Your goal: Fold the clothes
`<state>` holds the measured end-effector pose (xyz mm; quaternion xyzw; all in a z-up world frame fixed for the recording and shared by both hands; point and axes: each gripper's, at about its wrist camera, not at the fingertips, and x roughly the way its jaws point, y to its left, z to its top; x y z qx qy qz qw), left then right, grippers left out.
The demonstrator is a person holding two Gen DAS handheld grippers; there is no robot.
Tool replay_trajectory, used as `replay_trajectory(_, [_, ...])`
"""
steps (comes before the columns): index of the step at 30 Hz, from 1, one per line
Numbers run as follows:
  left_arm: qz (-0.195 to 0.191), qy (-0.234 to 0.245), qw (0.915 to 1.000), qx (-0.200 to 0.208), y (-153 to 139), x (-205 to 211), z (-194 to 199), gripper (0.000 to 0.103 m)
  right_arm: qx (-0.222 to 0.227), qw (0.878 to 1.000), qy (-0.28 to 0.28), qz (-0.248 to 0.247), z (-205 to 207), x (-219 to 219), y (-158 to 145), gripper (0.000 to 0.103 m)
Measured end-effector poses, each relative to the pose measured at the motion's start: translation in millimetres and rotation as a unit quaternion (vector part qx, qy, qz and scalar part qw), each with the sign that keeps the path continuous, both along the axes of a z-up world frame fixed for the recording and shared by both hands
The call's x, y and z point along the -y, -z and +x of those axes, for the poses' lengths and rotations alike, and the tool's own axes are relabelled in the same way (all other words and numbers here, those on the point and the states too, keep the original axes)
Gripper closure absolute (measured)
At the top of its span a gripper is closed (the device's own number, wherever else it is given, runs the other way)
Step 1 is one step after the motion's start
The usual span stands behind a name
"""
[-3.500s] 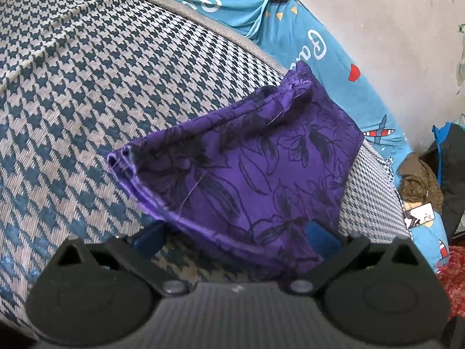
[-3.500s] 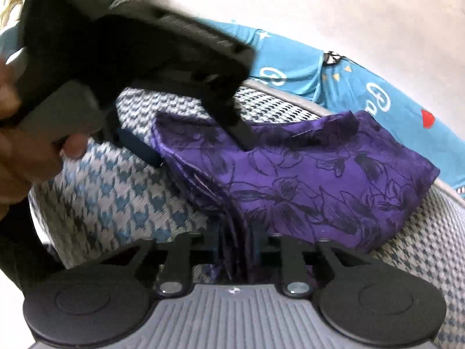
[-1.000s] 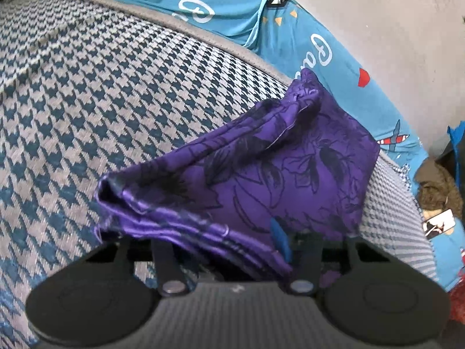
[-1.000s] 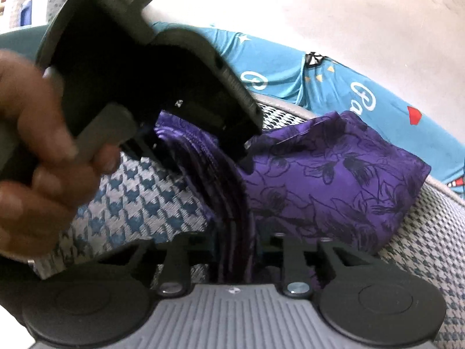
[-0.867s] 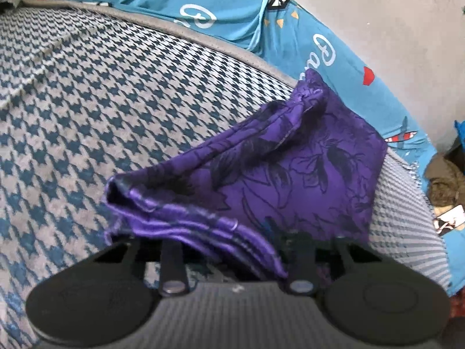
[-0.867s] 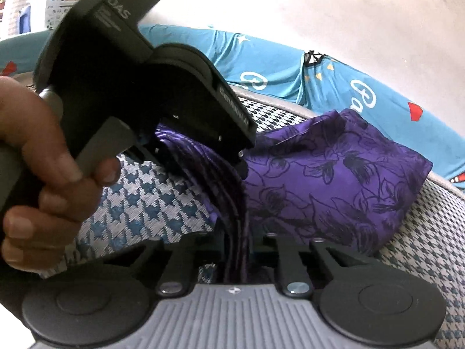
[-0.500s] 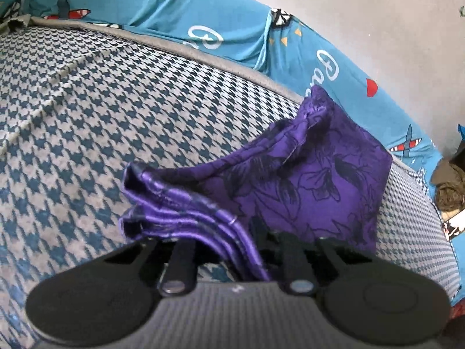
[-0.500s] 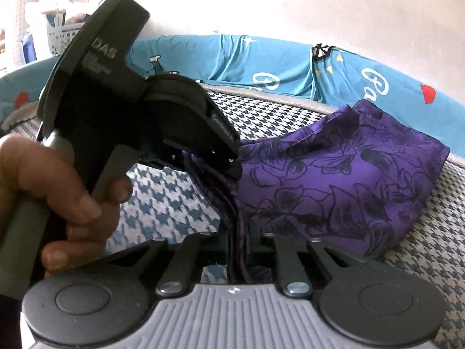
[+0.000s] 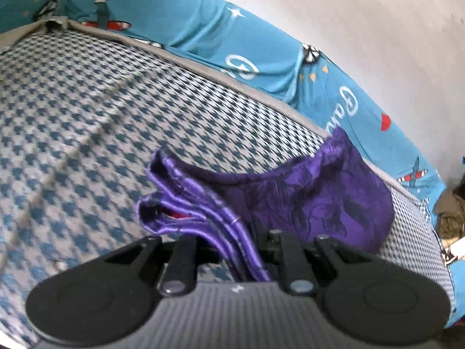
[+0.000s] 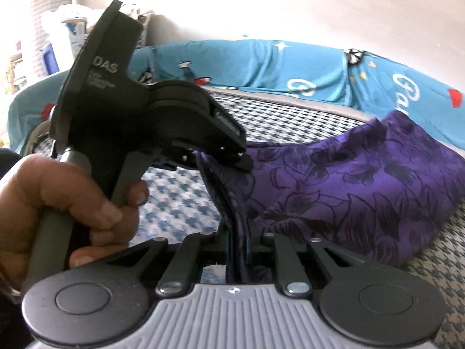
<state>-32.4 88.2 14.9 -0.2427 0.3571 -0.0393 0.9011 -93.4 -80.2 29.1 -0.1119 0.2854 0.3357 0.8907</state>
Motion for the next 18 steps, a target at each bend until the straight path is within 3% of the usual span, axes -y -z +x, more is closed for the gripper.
replay_trajectory(9, [0.003,-0.058,0.9982,0.013,-16,-62,-23,0.087,-0.014,0.999,-0.032,0.020,-12,-43,-1,0.092])
replay_trajectory(14, [-0.002,-0.110,0.9939,-0.005,-12,-93,-33,0.084,-0.021,0.997,-0.073,0.020,-20,-73,4,0.091])
replay_trajectory(18, [0.035,-0.157,0.9865,-0.030,-7,-98,-36,0.080,-0.028,0.996,-0.083,0.006,-21,-83,14,0.086])
